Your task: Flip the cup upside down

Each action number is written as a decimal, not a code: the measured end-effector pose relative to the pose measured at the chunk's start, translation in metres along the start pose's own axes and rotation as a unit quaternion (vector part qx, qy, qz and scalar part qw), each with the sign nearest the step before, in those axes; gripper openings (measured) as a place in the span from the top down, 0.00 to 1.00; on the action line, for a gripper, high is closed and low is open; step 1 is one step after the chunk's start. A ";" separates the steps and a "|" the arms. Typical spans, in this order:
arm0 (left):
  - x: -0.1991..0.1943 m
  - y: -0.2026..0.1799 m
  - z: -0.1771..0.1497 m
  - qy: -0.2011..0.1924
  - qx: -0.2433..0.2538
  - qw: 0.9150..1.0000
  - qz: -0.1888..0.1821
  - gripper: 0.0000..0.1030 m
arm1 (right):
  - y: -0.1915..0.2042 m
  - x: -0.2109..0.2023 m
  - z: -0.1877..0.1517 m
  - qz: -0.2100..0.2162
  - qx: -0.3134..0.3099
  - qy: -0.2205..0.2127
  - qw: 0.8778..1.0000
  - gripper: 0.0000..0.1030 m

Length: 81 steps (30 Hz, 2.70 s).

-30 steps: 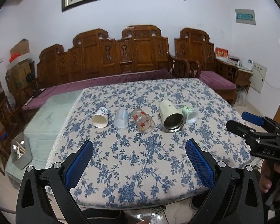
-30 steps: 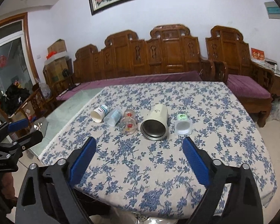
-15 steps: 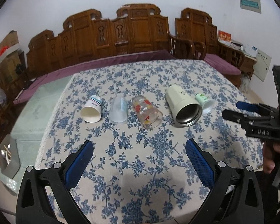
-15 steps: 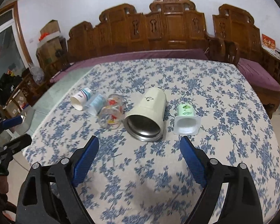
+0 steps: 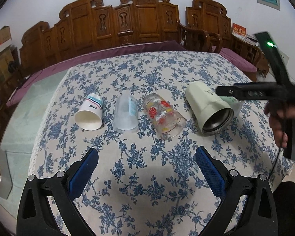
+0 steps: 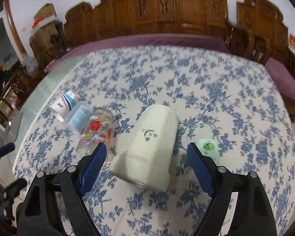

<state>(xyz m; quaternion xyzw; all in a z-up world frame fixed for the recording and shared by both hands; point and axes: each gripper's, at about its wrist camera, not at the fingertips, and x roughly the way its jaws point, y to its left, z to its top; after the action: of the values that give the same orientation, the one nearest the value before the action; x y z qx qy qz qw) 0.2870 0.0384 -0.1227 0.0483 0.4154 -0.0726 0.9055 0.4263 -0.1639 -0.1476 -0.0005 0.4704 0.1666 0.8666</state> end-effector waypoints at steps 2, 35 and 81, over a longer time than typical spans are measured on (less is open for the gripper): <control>0.004 0.004 0.000 0.004 -0.003 1.000 -0.003 0.08 | -0.001 0.015 0.009 -0.006 0.000 0.018 1.000 0.17; -0.015 0.004 0.002 -0.003 0.003 1.000 -0.013 0.08 | 0.010 0.102 0.019 -0.043 -0.026 0.233 0.971 0.24; -0.086 0.015 -0.065 -0.020 -0.014 0.999 0.028 0.08 | 0.065 -0.071 -0.114 0.033 -0.034 0.001 0.999 0.21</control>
<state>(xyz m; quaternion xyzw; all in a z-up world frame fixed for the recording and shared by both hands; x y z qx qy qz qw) 0.1860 0.0708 -0.0994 0.0453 0.3964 -0.0425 0.9160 0.2795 -0.1409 -0.1430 -0.0152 0.4651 0.2109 0.8596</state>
